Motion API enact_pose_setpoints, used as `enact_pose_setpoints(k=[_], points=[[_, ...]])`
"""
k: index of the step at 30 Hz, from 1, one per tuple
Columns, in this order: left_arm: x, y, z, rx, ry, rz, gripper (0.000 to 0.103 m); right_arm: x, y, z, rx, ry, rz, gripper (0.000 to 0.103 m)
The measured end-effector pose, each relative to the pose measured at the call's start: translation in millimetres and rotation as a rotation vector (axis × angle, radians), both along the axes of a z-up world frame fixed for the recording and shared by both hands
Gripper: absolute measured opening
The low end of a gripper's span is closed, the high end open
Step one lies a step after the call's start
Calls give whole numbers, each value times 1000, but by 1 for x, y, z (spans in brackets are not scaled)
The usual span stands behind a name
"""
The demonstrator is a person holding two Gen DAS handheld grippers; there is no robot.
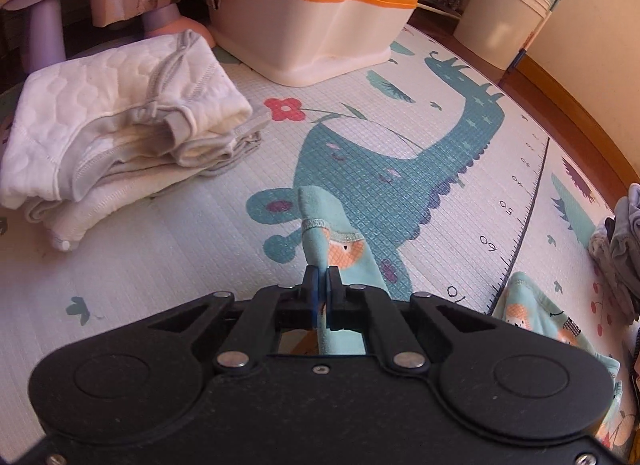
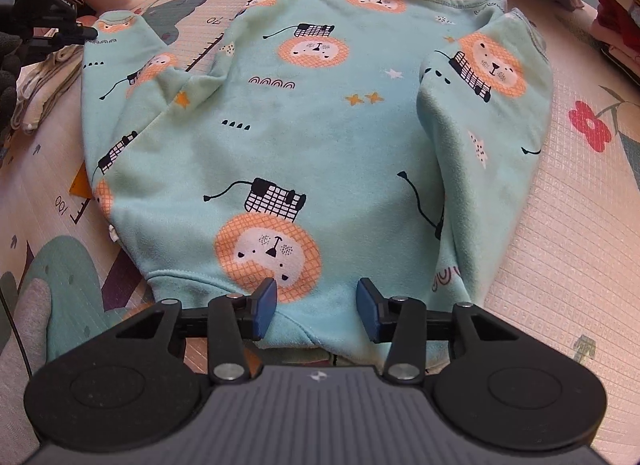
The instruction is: Fold clothes
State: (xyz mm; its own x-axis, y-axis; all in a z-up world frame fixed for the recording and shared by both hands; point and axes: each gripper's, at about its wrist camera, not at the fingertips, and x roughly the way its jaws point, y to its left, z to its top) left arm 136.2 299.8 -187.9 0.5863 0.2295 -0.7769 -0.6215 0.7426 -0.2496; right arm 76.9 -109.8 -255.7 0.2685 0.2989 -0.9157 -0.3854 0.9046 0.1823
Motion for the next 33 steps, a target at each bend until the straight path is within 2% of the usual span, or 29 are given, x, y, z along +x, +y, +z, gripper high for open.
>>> enact_pose_setpoints(k=[6, 15, 16, 18, 20, 22, 25, 28, 33], points=[[-20, 20, -11, 10, 20, 50, 0, -1, 9, 0, 8, 22, -28, 41], [-34, 27, -50, 57, 150, 88, 2, 0, 10, -1, -3, 47, -37, 40], [-34, 26, -51, 67, 162, 101, 6, 0, 7, 2, 6, 38, -38, 40], [-34, 21, -46, 103, 181, 136, 6, -1, 2, 9, 24, 19, -40, 40], [-29, 10, -37, 151, 180, 121, 6, -1, -4, 19, 49, -10, -43, 40], [-21, -6, -27, 195, 166, 76, 6, -2, -12, 29, 83, -44, -50, 40], [-10, -40, -16, 191, 108, -38, 6, 0, -24, 43, 125, -92, -71, 40], [-3, -76, -15, 153, 63, -167, 6, 3, -41, 52, 159, -134, -126, 40], [-6, -132, -29, 91, 81, -316, 6, 12, -69, 62, 210, -174, -225, 40]])
